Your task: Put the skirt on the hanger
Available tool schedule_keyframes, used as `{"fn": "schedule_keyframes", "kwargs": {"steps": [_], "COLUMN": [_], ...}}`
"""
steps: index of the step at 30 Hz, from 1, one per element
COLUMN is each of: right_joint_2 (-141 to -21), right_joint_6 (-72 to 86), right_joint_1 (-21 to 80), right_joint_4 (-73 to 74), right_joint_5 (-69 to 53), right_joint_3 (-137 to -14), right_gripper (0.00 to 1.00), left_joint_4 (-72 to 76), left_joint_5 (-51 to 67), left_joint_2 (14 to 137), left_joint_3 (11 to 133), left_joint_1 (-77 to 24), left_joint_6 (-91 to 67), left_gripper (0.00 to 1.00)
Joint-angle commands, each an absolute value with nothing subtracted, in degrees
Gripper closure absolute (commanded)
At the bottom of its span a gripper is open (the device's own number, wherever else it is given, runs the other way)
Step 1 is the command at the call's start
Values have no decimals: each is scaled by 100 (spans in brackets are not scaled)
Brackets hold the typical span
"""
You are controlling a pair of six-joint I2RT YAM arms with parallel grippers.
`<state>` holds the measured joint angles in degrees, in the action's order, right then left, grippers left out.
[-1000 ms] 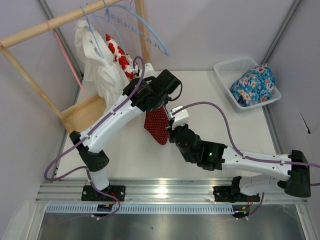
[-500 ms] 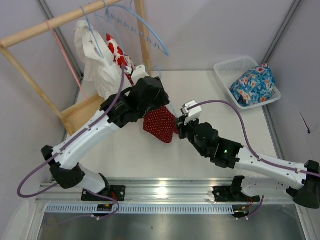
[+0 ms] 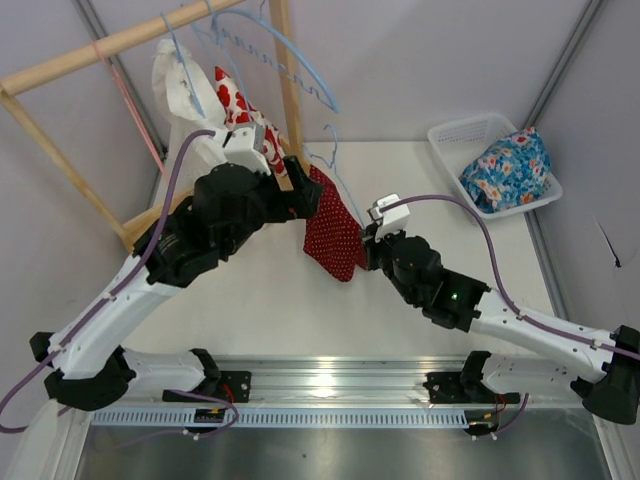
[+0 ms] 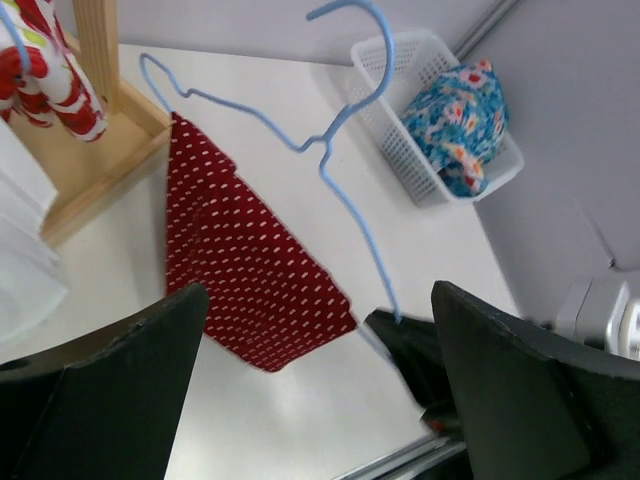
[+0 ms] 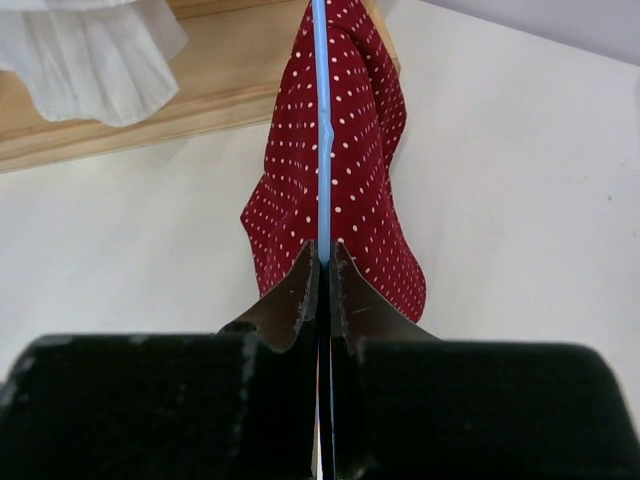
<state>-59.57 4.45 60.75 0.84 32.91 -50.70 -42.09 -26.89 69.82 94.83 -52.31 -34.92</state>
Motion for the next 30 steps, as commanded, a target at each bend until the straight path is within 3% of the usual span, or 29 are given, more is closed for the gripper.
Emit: {"fn": "schedule_keyframes", "kwargs": {"steps": [1,13,30], "right_joint_2": [-5731,-5950,-7110], "right_joint_6": [343,26,-474], "right_joint_1": [5758,5151,4781], "right_joint_4": [-150,430,-167], "right_joint_5": [3086,1856,1459], "right_joint_3": [-5405,-6372,-7575], "right_gripper": [100,100,100], "left_joint_4": [-4201,-5255,-6099], "left_joint_5": [-2469,-3144,-3226], "left_joint_2": [6295,4256,3428], "left_joint_3": [9317,8482,8121], "left_joint_1": [-5194,-5106,-5106], "left_joint_6": [-2427,-1757,-2320], "left_gripper": [1,0,0]}}
